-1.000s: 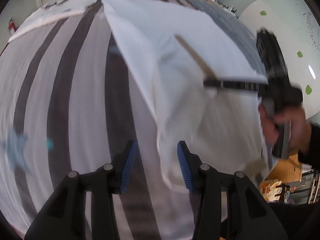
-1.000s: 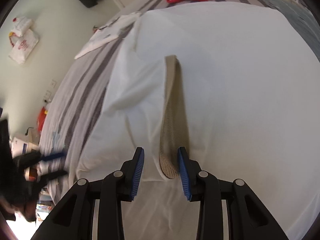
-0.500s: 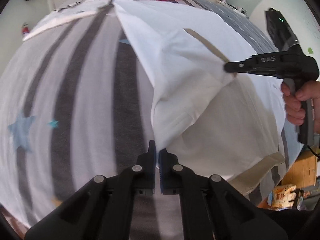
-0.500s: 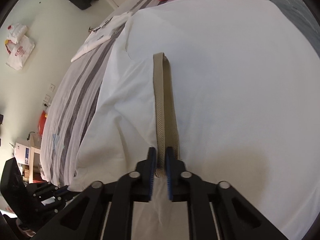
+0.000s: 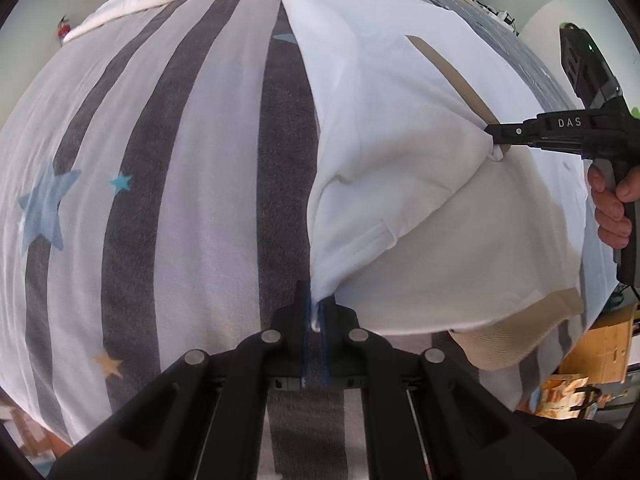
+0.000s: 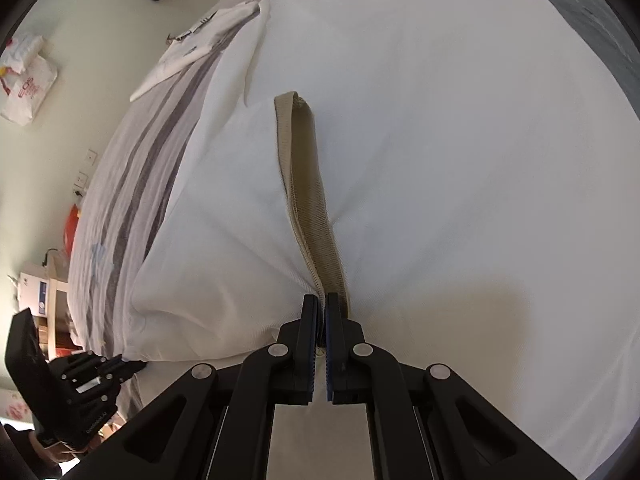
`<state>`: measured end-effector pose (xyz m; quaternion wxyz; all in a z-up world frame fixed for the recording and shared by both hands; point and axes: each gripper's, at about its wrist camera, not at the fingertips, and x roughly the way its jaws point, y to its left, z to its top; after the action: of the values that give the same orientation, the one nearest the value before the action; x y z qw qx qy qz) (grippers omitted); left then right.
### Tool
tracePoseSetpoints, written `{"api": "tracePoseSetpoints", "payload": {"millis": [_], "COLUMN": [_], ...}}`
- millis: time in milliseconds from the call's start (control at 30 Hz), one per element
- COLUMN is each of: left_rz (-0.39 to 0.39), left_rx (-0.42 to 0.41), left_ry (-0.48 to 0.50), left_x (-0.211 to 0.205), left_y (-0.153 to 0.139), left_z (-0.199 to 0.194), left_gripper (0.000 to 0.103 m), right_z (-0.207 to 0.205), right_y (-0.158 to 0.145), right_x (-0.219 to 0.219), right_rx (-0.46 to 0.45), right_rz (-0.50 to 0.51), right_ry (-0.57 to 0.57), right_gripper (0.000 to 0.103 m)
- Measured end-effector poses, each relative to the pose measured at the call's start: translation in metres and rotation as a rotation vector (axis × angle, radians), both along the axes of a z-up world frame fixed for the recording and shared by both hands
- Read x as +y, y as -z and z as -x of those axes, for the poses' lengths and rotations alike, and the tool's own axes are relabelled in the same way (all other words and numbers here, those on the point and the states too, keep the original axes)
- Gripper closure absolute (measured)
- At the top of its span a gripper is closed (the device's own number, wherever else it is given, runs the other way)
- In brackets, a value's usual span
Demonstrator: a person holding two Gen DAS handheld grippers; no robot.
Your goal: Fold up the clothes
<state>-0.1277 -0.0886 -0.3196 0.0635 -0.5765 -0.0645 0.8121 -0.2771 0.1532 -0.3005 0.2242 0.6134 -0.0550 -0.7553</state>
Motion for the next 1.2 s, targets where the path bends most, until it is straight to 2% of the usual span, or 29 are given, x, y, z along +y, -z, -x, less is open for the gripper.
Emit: {"api": "tracePoseSetpoints", "payload": {"millis": [67,200,267,433,633,833,1033,1100,1200], "left_rz": [-0.017,-0.049,-0.045,-0.013,0.070,0.064,0.046,0.045,0.073], "left_rx": [-0.018,-0.043,-0.026,0.044,0.146,0.203,0.234,0.242,0.253], "left_ry": [0.001,0.011,0.000,-0.049,-0.114,-0.221,-0.208,-0.190,-0.158], "left_x": [-0.003,-0.015,-0.025,-0.045,-0.051,-0.073,-0.084,-0.083,-0.077], "left_y": [-0.005,-0.026,-0.042,-0.068,-0.065,-0.054,-0.035,-0.032,-0.028], "left_z": [-0.004,-0.014,-0.014,0.034,0.160,0.280,0.411,0.446,0.480], "left_gripper": [0.093,0.086,0.079,0.073,0.073,0.073,0.071,0.069,0.063], "right_z": [0.001,-0.011,-0.014,-0.009,0.046,0.106,0.167,0.185,0.208], "right_y": [-0.004,-0.023,-0.032,-0.041,-0.021,-0.020,-0.019,-0.015,-0.015], "right_x": [0.000,0.020,0.029,0.046,0.044,0.056,0.067,0.069,0.072], "right_rx": [0.004,0.015,0.031,0.067,0.061,0.119,0.177,0.188,0.213], "right_rz": [-0.007,-0.006,-0.001,0.025,0.034,-0.022,-0.088,-0.104,-0.119], "right_ry": [-0.011,-0.004,0.010,0.062,0.125,0.188,0.255,0.270,0.290], "right_gripper": [0.096,0.095,0.095,0.095,0.095,0.086,0.084,0.084,0.084]}}
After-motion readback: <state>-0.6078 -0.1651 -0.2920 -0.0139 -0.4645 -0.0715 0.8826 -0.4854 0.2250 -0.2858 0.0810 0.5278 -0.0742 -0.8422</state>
